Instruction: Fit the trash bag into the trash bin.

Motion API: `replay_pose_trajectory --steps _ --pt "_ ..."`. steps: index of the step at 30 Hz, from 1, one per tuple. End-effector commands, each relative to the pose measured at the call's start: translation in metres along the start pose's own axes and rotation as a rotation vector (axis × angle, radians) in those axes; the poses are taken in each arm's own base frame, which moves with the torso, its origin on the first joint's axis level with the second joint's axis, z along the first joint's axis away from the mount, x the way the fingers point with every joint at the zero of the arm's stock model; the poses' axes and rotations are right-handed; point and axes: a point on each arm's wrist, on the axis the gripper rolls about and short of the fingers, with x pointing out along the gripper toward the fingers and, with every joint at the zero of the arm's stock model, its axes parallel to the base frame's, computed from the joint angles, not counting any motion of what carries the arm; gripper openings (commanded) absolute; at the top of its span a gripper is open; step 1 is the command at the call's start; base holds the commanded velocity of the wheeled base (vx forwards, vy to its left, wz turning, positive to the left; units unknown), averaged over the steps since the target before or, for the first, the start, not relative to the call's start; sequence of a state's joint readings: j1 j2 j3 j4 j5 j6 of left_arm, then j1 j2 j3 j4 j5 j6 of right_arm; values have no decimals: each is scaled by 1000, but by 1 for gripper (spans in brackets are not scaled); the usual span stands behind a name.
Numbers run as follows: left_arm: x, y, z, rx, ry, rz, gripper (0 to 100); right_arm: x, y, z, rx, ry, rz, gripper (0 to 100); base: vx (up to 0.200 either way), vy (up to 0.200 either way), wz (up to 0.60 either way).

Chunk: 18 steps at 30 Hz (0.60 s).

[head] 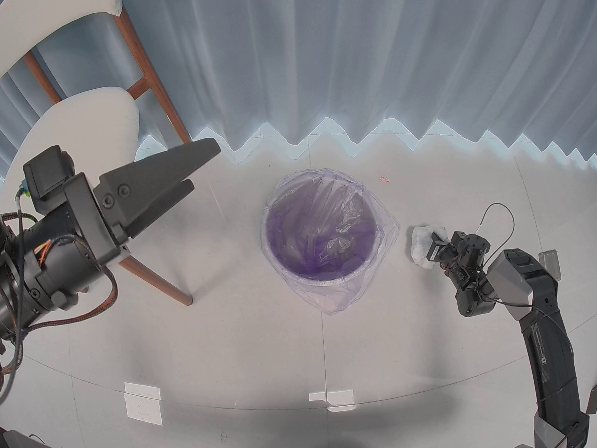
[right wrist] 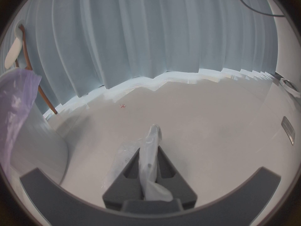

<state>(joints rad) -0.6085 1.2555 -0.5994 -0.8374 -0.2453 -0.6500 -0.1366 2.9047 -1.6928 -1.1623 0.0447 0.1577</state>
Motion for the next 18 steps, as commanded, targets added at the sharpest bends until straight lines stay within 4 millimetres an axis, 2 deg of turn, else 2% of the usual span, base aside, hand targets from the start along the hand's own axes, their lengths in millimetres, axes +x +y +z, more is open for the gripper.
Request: replay_pose_trajectory --steps 1,6,7,8,9,12,18 --pt "-2 1 -2 61 5 3 100 -45 15 76 99 -78 4 0 0 0 0" --pt "-4 2 0 164 -11 21 100 -89 35 145 207 -134 52 0 0 0 0" --pt "-4 2 0 164 -11 21 100 -89 35 145 207 -134 52 0 0 0 0" --pt "-7 4 2 218 -22 36 100 -102 41 170 214 -168 80 0 0 0 0" --pt "-8 5 5 242 -34 50 100 -108 49 185 213 -195 105 0 0 0 0" --pt "-9 7 8 263 -49 67 100 -120 62 208 199 -254 141 0 0 0 0" --pt "-14 4 9 307 -56 62 100 -130 71 222 115 -361 180 0 0 0 0"
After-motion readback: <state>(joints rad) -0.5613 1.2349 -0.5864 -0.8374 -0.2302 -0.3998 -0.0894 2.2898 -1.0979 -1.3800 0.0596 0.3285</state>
